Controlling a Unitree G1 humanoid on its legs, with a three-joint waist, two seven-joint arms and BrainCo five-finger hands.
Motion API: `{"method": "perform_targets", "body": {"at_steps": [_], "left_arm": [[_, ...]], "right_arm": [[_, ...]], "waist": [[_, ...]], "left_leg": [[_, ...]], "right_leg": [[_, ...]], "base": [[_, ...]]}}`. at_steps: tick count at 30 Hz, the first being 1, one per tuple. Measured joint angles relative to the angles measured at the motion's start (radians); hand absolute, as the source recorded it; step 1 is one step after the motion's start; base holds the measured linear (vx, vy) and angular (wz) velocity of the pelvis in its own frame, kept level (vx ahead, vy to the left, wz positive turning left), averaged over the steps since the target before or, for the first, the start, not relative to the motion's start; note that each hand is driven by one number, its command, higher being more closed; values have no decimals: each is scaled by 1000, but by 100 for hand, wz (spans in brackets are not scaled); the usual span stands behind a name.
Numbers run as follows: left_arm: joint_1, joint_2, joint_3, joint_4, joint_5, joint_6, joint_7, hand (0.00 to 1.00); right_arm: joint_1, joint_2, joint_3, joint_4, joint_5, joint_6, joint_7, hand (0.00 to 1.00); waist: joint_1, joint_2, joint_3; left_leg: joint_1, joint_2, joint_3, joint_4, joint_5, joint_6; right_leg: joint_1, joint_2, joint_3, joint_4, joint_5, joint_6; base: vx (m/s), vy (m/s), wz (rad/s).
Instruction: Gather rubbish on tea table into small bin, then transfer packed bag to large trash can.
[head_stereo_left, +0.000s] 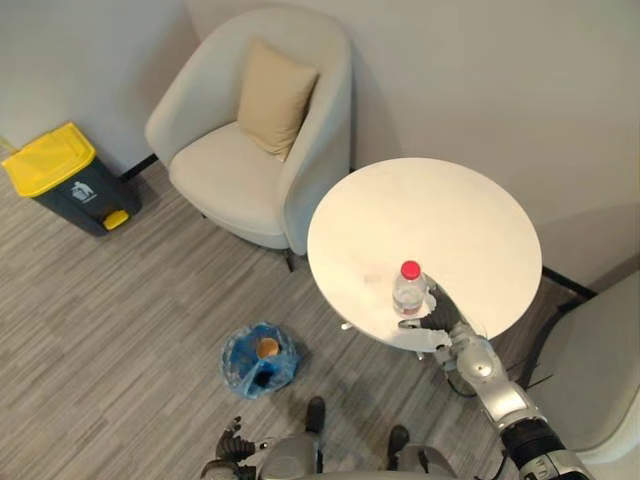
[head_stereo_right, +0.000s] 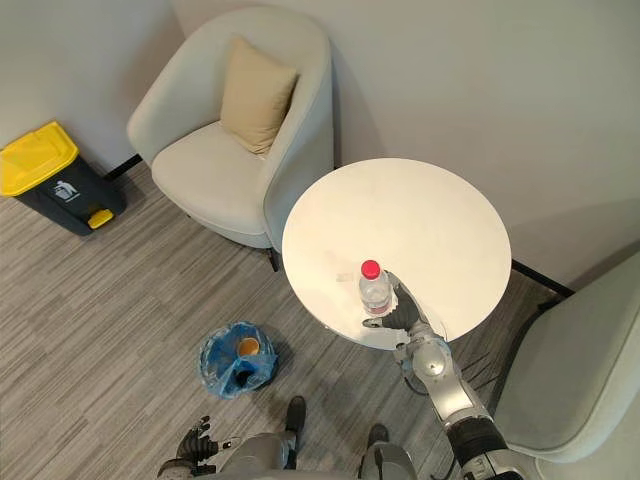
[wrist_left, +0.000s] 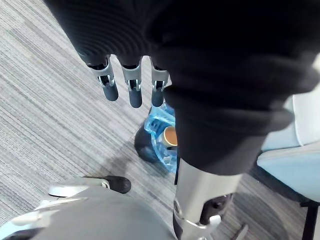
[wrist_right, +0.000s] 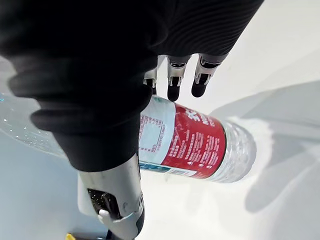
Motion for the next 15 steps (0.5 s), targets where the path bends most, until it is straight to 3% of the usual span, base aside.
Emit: {"method": "perform_targets", "body": {"at_steps": [10,15], "left_arm": [[13,0,-11,-1,-1,-1,-2,0],[14,0,-8,-5,-2,-1,-4,0]], "right_arm": [[-70,11,-5,77,125,6,-46,100],[-45,21,-81,-20,199,4,-47,100]], "waist": [[3,31,-18],[0,32,-18]], "left_leg": [[-11,-4,-33,-15,22,0],[-8,-9,-57,-15,30,3]], "right_leg": [[12,1,-38,-20,0,9],[34,1,-65,-29,-5,4]], "base": [[3,-5,12],[70,-33,15]]}}
